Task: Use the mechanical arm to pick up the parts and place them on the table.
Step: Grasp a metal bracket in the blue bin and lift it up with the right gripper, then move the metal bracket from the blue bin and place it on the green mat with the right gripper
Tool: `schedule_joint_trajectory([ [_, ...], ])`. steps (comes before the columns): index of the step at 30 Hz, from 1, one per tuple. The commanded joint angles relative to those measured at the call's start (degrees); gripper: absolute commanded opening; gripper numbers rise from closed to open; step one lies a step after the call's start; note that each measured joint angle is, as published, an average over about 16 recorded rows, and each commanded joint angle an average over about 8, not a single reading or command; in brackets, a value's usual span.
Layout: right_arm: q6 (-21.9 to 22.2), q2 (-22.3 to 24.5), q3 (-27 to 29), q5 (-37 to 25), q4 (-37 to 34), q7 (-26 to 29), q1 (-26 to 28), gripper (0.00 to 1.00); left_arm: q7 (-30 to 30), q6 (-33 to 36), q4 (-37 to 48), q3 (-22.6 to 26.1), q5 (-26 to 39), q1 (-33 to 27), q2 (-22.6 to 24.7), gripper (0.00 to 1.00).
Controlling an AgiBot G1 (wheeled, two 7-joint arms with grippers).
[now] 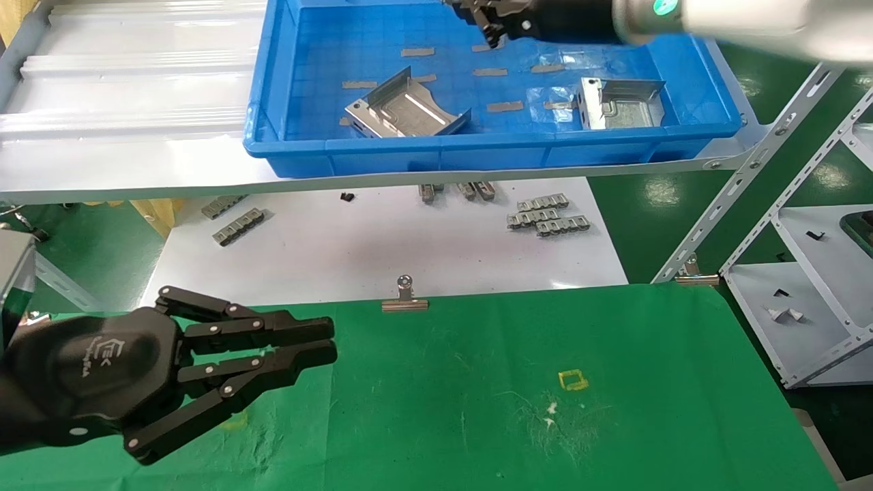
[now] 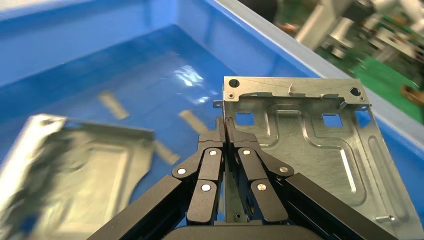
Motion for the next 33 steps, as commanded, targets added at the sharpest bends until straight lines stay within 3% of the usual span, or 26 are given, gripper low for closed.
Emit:
schedule_joint_trajectory([
  [1, -3.98, 1.40, 0.14, 0.52, -0.09, -1.54, 1.36, 0.00, 0.00, 0.00, 0.00, 0.00, 0.00, 0.00, 0.00, 1.00],
  [9, -29.38, 11.06, 1.16, 4.73, 1.73, -11.20, 2.44, 0.00, 0.00, 0.00, 0.00, 0.00, 0.00, 0.00, 0.00, 1.00],
  [13, -36.94, 15.16, 1.11, 7.13, 2.23, -14.47, 2.02, 0.00, 0.00, 0.00, 0.00, 0.00, 0.00, 0.00, 0.00, 1.00],
  [24, -38.40, 28.77, -7.50, 14.85, 16.03, -12.12, -7.54, 0.00, 0.00, 0.00, 0.00, 0.00, 0.00, 0.00, 0.00, 1.00],
  [33, -37.60, 30.89, -15.65, 16.03, 16.46, -13.47, -12.62, 0.00, 0.00, 0.00, 0.00, 0.00, 0.00, 0.00, 0.00, 1.00],
])
